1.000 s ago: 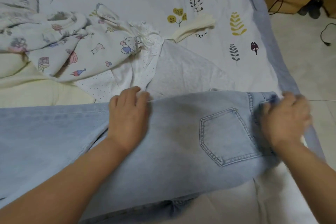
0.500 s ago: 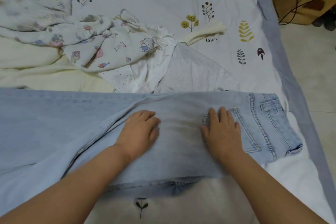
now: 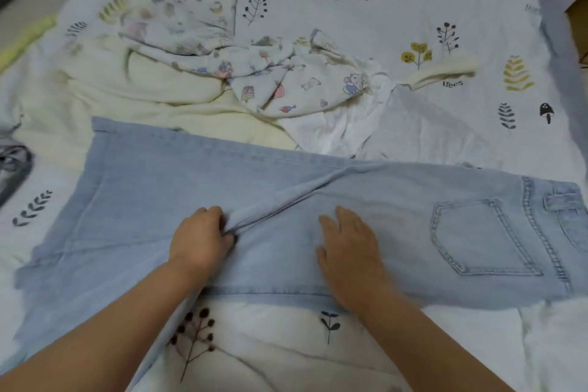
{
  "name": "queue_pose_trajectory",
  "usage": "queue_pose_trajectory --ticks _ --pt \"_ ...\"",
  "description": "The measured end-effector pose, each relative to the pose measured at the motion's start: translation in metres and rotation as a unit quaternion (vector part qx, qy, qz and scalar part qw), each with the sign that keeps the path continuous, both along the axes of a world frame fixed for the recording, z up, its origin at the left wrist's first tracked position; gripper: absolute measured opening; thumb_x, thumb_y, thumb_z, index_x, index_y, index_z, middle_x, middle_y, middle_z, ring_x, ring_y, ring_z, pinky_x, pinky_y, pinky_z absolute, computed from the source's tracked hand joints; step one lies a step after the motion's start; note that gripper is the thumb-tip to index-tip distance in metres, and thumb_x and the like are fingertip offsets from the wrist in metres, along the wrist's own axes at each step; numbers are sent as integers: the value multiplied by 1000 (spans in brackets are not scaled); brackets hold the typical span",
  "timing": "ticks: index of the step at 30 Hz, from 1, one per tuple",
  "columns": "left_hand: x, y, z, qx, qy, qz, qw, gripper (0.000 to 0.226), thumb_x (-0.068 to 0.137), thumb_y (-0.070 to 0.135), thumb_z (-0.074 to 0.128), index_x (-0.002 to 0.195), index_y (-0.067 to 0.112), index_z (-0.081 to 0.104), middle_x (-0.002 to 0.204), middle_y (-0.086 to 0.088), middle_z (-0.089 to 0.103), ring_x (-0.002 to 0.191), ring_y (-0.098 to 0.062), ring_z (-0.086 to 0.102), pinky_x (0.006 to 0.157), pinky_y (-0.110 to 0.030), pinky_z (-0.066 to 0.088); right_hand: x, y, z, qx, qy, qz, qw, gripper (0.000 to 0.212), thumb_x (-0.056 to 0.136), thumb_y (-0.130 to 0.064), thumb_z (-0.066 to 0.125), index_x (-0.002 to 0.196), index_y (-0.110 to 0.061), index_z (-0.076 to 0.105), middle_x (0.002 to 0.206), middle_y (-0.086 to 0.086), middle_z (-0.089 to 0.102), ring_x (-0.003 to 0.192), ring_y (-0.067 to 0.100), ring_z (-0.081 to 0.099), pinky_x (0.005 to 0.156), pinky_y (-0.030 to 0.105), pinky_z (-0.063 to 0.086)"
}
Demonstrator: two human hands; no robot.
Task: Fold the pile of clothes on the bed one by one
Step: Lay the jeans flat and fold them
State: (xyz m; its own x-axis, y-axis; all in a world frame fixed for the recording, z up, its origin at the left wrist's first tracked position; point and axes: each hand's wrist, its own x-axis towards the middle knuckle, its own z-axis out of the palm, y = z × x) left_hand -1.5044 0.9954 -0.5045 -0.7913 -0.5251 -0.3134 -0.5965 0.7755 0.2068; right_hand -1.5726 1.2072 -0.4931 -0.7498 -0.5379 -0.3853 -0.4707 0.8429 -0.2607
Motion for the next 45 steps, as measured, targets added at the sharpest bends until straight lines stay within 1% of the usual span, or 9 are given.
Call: queue_pose_trajectory --ticks 7,11,18,24,28,33,37,41,45 --pt "10 -40 24 159 105 -103 976 35 89 13 53 61 27 38 72 -11 62 77 -34 56 60 -32 29 37 -101 12 -94 117 21 988 64 71 -19 77 130 -9 54 134 24 50 125 39 47 99 57 37" --pt "17 -55 32 160 125 -106 973 28 86 32 62 67 21 45 59 5 50 62 -17 47 56 -26 25 25 -143 20 -52 102 89 989 23 89 -13 46 110 -20 52 110 5 61 109 27 54 109 41 22" --pt "38 -113 38 23 -68 -147 987 23 78 32 60 95 18 53 106 -5 61 99 -27 57 69 -26 35 -5 -158 30 -29 144 20 989 13 92 -15 42 100 -21 51 94 1 64 91 26 58 77 34 29" --pt "52 -168 55 38 -109 -173 978 35 86 35 54 67 23 28 92 -2 59 97 -27 57 65 -28 29 -17 -173 20 -30 137 -32 990 9 94 -20 44 94 -19 53 90 4 65 88 28 57 71 34 24" --pt "17 -215 70 161 -20 -129 978 18 85 14 58 78 22 44 71 7 48 77 -20 48 62 -24 25 -23 -180 11 -46 134 -84 986 9 94 -18 46 88 -17 52 86 8 63 87 31 57 70 33 22" --pt "-17 -263 56 15 106 -103 989 24 81 31 67 93 15 55 86 -3 60 87 -28 55 74 -33 38 -43 -189 6 -54 158 -161 973 14 96 -20 44 84 -14 45 76 7 50 74 28 44 68 34 27" --pt "-5 -290 15 33 23 35 999 51 85 35 64 124 7 48 121 -16 58 110 -35 53 92 -43 43 -51 -194 -4 25 119 -163 979 26 98 -29 37 104 -10 53 100 12 60 96 33 52 74 36 28" --pt "14 -296 -22 125 -35 95 987 45 86 40 62 106 1 56 107 -20 63 98 -34 58 79 -37 42 -51 -199 -12 35 96 -149 984 25 98 -32 39 103 -12 53 102 12 61 99 33 53 84 39 34" --pt "17 -295 -36 93 -3 150 984 44 83 41 65 102 3 55 102 -17 63 95 -34 57 75 -37 42 -54 -204 -12 11 80 -152 985 19 96 -33 44 94 -16 53 90 7 61 91 30 54 82 38 34"
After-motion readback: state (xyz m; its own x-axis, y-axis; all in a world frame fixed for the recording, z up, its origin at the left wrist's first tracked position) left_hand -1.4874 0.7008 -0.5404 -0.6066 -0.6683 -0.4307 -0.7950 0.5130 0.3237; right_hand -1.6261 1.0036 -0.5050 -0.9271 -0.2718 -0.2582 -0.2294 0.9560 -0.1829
